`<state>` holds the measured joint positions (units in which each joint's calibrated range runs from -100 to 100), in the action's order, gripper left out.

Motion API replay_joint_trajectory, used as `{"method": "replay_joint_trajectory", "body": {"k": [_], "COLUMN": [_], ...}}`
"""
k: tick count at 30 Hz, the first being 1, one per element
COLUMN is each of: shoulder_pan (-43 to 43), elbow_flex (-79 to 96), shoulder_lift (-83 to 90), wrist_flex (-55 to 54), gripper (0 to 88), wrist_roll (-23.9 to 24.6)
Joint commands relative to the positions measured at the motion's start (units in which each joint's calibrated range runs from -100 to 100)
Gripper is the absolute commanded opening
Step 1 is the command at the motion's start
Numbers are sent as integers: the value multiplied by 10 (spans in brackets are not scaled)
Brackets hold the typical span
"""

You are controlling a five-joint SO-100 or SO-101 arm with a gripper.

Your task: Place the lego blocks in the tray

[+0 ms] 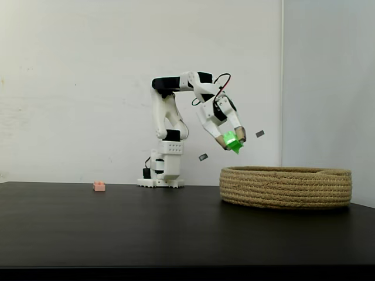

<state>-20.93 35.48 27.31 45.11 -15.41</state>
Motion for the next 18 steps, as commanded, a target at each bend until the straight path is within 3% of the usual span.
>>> {"method": "replay_joint_trajectory", "body": {"k": [1, 3, 6, 11, 15, 18], "shoulder_pan": [-41, -45, -32, 3, 64, 158], "elbow_flex": [-67, -73, -75, -28, -10, 4], "shoulder_lift": [-24, -38, -47, -30, -13, -2], "wrist_flex": [-68, -82, -82, -72, 77, 193], "gripper": [70, 188, 271, 334, 348, 358], "wrist_roll": [36, 57, 80, 54, 14, -35]}}
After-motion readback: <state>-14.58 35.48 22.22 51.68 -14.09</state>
